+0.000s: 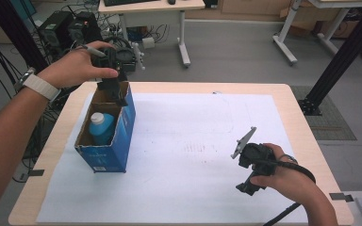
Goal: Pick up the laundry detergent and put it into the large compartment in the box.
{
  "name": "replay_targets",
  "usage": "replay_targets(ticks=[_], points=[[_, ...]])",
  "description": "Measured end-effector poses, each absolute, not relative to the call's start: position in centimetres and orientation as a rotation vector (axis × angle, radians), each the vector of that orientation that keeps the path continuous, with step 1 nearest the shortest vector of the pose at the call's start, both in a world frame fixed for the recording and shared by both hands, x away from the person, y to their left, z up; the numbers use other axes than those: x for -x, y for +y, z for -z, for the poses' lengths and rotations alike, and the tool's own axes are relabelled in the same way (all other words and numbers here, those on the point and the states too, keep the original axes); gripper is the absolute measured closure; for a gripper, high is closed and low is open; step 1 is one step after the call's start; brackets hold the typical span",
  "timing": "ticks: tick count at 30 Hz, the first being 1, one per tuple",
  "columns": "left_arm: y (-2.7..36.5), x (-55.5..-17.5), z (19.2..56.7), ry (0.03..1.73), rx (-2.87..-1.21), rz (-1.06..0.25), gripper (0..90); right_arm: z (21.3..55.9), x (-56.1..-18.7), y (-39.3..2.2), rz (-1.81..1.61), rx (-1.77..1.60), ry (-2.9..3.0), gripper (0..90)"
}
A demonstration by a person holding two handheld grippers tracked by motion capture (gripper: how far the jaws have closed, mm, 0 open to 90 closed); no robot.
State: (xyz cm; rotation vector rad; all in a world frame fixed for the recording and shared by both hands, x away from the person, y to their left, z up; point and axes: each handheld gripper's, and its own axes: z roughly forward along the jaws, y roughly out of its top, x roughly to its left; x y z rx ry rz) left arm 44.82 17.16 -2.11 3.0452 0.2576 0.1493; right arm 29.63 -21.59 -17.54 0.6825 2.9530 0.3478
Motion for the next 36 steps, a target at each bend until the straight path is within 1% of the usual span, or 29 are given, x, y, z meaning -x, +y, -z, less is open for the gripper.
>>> replay_targets(ticks=[9,21,28,36], points=[[15.0,-44.9,2.4,0.136,-3.062,-0.168,8.9,17.0,-29.8,-21.5,-0.337,-0.684,2.950,8.8],[13.2,-45.7,3.9,0.049,-3.070,-0.119,8.9,16.7,-29.8,-21.7,-0.325,-0.688,2.949,8.8],[12.6,-46.6,4.7,0.021,-3.072,-0.082,9.2,16.8,-29.5,-22.1,-0.333,-0.705,2.945,8.8],[13.4,-47.3,4.8,0.048,-3.023,-0.047,7.1,17.0,-29.4,-22.2,-0.337,-0.724,2.938,8.8]])
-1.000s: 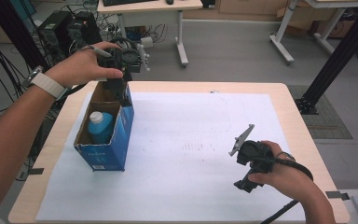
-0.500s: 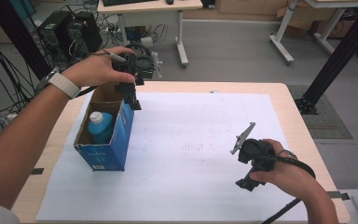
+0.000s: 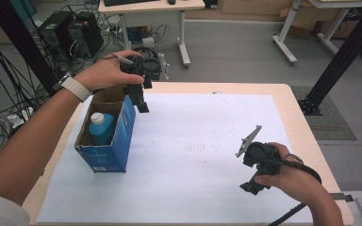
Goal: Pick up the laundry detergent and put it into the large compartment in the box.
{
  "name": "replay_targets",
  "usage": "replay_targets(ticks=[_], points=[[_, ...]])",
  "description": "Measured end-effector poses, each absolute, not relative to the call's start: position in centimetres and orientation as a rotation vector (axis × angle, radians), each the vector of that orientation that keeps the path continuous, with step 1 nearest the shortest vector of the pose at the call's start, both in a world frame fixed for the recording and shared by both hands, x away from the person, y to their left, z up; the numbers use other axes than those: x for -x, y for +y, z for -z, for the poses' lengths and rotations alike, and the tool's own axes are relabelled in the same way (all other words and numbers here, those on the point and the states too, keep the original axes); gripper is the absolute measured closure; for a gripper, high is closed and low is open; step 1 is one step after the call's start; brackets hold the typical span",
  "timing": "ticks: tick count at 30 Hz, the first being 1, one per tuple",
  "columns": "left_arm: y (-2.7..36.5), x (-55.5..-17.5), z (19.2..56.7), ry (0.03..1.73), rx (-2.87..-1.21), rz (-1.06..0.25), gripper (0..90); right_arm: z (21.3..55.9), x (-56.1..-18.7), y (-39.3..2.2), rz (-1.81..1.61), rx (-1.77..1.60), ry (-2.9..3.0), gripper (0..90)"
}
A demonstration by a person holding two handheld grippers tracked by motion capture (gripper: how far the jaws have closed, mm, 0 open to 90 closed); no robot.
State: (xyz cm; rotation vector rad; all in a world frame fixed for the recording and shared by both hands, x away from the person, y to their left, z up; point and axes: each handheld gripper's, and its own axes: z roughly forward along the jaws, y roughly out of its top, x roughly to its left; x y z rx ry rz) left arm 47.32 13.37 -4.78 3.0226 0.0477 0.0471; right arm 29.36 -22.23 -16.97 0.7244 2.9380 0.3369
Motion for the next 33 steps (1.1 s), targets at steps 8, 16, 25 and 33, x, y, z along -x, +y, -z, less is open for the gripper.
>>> replay_targets(ticks=[8,16,25,33], points=[[12.9,-47.0,5.2,0.032,-3.048,-0.051,7.0,16.7,-29.3,-22.0,-0.335,-0.728,2.935,8.8],[12.6,-46.8,5.5,0.006,-3.055,-0.058,7.0,16.4,-29.0,-21.5,-0.336,-0.730,2.928,8.8],[12.5,-46.9,5.7,0.003,-3.058,-0.083,7.0,16.4,-28.3,-21.7,-0.349,-0.738,2.919,8.8],[12.5,-47.2,5.5,0.033,-3.079,-0.094,6.5,16.4,-28.2,-22.1,-0.355,-0.738,2.913,8.8]])
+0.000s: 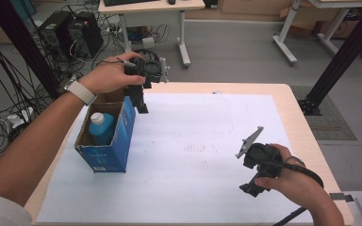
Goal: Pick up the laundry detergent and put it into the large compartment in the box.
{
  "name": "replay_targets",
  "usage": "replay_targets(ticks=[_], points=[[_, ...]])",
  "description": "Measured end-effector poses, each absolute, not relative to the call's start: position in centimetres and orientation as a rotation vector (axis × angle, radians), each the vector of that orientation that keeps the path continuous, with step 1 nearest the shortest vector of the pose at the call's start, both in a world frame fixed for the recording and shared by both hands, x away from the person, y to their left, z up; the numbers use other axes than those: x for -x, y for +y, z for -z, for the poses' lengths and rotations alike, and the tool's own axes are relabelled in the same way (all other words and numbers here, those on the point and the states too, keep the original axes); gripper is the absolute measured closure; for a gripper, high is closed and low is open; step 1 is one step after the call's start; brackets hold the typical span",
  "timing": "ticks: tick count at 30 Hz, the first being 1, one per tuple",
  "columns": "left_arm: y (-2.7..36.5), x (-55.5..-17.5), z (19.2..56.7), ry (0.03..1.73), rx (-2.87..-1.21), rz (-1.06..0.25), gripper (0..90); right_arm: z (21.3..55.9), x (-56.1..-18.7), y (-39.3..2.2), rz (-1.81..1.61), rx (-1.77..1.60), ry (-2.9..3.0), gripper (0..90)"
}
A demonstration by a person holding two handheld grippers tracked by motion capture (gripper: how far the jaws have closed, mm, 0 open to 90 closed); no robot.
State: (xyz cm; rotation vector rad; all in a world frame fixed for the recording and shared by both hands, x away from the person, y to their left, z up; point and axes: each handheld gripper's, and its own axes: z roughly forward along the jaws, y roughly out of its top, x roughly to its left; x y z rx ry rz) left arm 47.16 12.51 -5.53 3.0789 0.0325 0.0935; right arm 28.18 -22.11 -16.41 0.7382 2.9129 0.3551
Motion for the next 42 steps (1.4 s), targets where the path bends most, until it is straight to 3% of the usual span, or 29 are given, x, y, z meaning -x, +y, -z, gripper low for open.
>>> replay_targets(ticks=[42], points=[[13.07,-47.76,6.36,0.045,-3.071,-0.041,5.7,16.66,-28.55,-21.82,-0.353,-0.733,2.921,8.7]])
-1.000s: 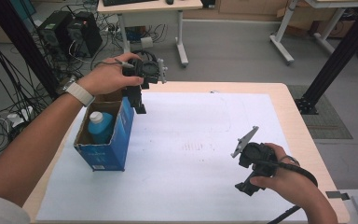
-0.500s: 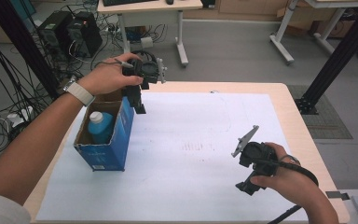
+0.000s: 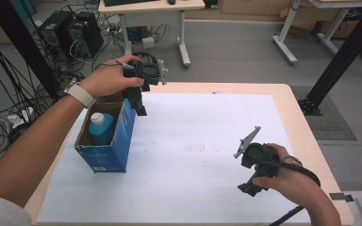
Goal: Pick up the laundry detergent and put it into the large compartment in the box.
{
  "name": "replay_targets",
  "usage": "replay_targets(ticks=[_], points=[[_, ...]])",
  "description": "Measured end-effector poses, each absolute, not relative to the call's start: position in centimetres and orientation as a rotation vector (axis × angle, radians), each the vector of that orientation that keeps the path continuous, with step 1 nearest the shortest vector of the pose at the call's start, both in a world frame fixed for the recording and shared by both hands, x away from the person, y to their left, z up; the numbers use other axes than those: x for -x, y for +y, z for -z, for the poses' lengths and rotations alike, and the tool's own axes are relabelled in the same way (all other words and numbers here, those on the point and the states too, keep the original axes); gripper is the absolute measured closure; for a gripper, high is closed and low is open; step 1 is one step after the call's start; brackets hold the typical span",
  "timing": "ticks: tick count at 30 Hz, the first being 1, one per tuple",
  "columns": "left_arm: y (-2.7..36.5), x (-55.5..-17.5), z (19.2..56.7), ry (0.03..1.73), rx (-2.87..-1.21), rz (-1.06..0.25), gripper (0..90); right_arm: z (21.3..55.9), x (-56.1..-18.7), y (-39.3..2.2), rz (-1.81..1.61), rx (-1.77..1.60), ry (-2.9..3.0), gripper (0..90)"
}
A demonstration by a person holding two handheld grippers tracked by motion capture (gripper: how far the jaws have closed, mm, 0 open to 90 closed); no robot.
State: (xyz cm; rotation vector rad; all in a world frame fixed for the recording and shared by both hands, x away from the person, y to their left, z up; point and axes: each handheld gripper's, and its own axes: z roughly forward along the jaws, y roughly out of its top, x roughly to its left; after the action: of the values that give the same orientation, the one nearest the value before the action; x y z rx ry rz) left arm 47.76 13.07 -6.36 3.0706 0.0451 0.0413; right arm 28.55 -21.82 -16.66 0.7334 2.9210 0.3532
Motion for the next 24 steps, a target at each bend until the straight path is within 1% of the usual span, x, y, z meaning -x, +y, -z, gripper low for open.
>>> replay_targets(ticks=[24], points=[[13.13,-48.07,6.39,0.055,-3.067,-0.024,5.6,16.64,-28.49,-22.16,-0.361,-0.738,2.918,8.7]])
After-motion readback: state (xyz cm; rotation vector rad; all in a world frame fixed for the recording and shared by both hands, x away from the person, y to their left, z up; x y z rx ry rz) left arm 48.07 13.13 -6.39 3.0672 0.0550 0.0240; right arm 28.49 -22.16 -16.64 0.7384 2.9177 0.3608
